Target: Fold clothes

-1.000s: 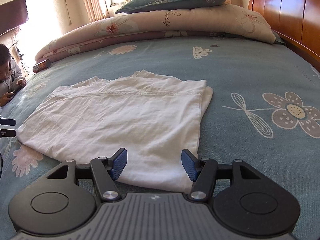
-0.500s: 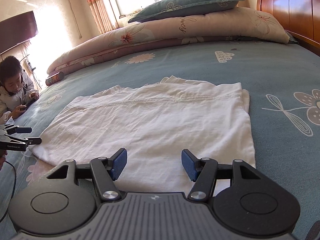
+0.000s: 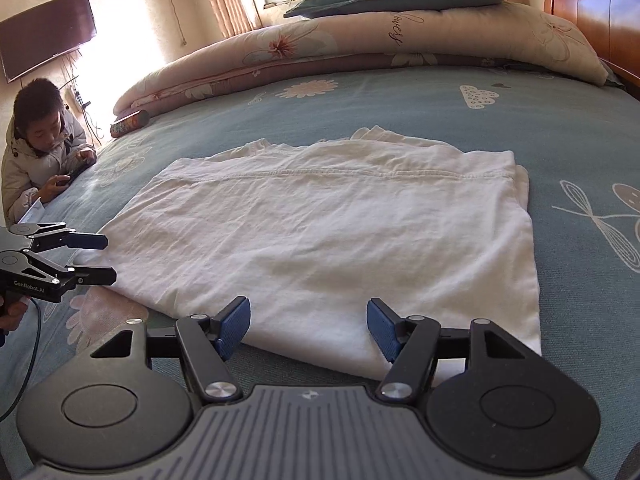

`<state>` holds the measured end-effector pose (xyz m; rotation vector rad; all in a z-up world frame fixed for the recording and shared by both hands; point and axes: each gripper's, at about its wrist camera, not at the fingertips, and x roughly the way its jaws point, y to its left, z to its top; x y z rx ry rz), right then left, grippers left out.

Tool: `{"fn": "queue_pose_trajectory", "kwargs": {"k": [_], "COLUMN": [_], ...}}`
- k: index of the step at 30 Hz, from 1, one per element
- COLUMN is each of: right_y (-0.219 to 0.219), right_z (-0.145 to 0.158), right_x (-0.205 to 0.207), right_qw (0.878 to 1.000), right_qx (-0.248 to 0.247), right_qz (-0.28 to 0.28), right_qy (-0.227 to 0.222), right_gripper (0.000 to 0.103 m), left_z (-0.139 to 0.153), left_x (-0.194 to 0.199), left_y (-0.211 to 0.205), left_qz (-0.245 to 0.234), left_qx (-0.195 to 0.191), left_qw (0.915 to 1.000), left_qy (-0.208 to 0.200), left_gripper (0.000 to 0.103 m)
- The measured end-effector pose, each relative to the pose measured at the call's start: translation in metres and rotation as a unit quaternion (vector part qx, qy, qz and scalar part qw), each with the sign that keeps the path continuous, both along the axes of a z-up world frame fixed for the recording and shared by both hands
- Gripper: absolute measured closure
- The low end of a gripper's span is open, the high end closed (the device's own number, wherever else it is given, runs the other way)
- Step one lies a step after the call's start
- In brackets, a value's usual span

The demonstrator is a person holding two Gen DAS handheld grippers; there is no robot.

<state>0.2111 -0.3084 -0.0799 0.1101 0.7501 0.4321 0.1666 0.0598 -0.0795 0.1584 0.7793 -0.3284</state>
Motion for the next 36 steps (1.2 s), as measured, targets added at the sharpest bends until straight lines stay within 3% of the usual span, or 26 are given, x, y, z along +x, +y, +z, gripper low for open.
{"fn": "queue_pose_trajectory", "kwargs": {"k": [2, 6, 11, 14, 19, 24, 27, 31, 33, 36], "right_y": [-0.021, -0.061, -0.054, -0.042, -0.042, -0.053, -0.058, -0.071, -0.074, -0.068], "right_z": [-0.002, 0.005, 0.02, 0.015, 0.011, 0.02, 0.009, -0.012, -0.005, 0.012], "right_x": [-0.007, -0.024, -0.028, -0.018, -0.01, 0.019, 0.046, 0.06, 0.048, 0.026], "right_qw": [0.999, 0.997, 0.998, 0.998, 0.998, 0.994, 0.989, 0.987, 0.988, 0.993], "right_qx": [-0.004, 0.008, 0.009, 0.029, 0.026, 0.07, 0.113, 0.12, 0.101, 0.02], "right_qz": [-0.03, -0.07, -0.067, -0.054, -0.065, -0.087, -0.096, -0.108, -0.116, -0.115], "right_qy": [0.009, 0.016, -0.012, -0.003, -0.003, -0.019, -0.001, 0.023, 0.014, -0.014], "right_gripper": [0.034, 0.034, 0.03, 0.03, 0.03, 0.028, 0.028, 0.03, 0.03, 0.025], "left_z": [-0.003, 0.014, 0.029, 0.024, 0.003, 0.003, 0.002, 0.002, 0.005, 0.015], "left_x": [-0.015, -0.035, -0.024, -0.011, -0.007, -0.003, 0.001, -0.001, -0.004, -0.014], "left_y": [0.016, 0.032, 0.031, 0.022, 0.009, 0.012, 0.011, 0.012, 0.015, 0.01], "left_qz": [0.014, 0.024, 0.036, 0.037, 0.018, 0.021, 0.024, 0.015, 0.023, -0.005], "left_qx": [-0.015, -0.007, -0.047, -0.072, -0.028, -0.035, -0.034, -0.024, -0.013, 0.027], "left_qw": [0.9997, 0.9997, 0.9982, 0.9967, 0.9989, 0.9985, 0.9984, 0.9991, 0.9994, 0.9995], "left_qy": [0.01, 0.008, -0.007, 0.002, 0.034, 0.037, 0.038, 0.033, 0.021, -0.016], "left_gripper": [0.021, 0.021, 0.021, 0.021, 0.021, 0.019, 0.019, 0.018, 0.019, 0.018]}}
